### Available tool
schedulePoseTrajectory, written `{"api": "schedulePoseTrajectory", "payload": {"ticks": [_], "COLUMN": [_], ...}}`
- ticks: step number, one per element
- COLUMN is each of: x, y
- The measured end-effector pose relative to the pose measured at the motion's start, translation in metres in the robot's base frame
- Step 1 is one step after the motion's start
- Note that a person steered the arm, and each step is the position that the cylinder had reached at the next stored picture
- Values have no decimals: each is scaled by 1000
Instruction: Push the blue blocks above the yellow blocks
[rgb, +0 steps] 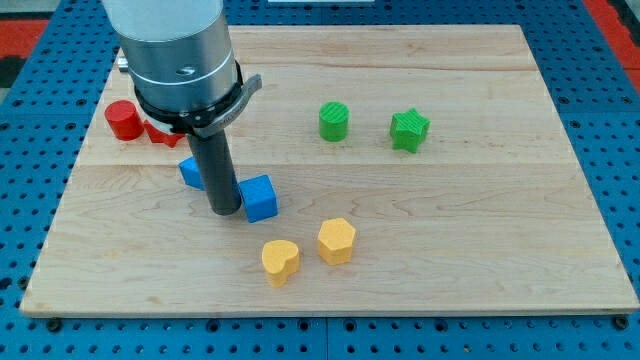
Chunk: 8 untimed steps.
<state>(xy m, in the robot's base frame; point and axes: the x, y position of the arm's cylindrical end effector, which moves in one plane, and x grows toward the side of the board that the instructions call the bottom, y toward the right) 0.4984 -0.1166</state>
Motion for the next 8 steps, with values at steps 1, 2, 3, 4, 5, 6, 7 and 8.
{"api": "schedulePoseTrajectory", "payload": {"ticks": [1, 2, 3, 4, 5, 6, 7, 8], "x": [-10, -16, -9, 12, 28, 26, -36, -91], "y": [-18, 27, 48, 53, 47, -63, -99, -77]}}
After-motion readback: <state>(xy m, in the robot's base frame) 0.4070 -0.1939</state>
